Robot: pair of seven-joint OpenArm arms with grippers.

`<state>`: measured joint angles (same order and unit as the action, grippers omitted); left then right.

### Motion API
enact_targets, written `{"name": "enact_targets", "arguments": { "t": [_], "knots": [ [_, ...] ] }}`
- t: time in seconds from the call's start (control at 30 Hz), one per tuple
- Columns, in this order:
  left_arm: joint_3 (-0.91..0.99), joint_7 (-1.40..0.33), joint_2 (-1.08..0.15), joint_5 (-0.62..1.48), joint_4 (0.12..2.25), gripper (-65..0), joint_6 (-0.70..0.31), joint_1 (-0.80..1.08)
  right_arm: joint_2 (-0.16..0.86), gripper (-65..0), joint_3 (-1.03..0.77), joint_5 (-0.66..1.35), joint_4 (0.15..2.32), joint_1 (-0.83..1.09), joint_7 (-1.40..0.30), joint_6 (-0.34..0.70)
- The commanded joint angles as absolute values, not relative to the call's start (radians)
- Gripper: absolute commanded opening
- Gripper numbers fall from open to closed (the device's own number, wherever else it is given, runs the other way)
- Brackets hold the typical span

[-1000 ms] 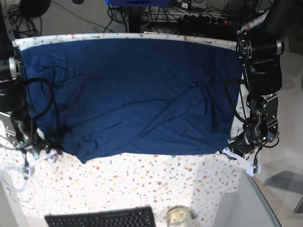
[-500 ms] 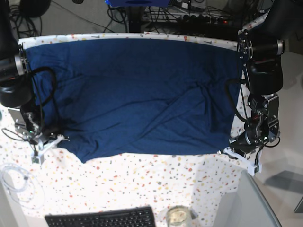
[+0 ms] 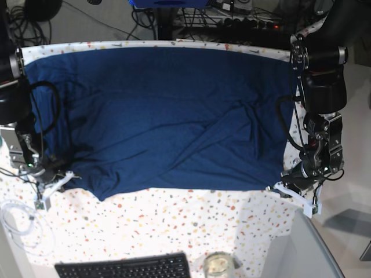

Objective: Layout the t-shirt on the table in an organized manner, then fold the t-shirt properly
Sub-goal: 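Lift the side edges with both grippers and fold them over the shirt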

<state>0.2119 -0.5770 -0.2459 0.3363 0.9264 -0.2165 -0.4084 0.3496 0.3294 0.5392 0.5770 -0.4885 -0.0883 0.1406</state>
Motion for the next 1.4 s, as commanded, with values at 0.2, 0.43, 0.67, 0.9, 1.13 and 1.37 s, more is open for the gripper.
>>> {"name": "enact_targets", "arguments": {
  "t": [0.2,0.43,0.67,0.9,1.13,1.37],
  "knots": [
    [0.272,-0.645,-0.254,0.343,1.118,-65.0,-0.223,-0.351,0.403,-65.0,0.325,0.542,0.673,-0.449,-0.065,0.14],
    [0.334,-0.647,-0.252,0.343,1.208,-65.0,-0.223,-0.248,0.429,-65.0,0.148,0.538,0.803,-0.335,-0.122,0.143],
    [0.36,-0.647,-0.236,0.343,1.294,-65.0,-0.255,-0.16,0.429,-65.0,0.07,0.539,0.995,-0.191,-0.177,0.143],
    [0.406,-0.645,-0.223,0.343,1.368,-65.0,-0.257,-0.071,0.426,-65.0,0.068,0.541,1.072,-0.076,-0.176,0.143],
    [0.461,-0.642,-0.226,0.343,1.38,-65.0,-0.259,-0.013,0.421,-65.0,-0.027,0.541,1.104,0.004,-0.176,0.143],
    [0.489,-0.644,-0.22,0.341,1.379,-65.0,-0.334,0.007,0.421,-65.0,-0.041,0.541,1.122,0.064,-0.176,0.143]
  ]
}}
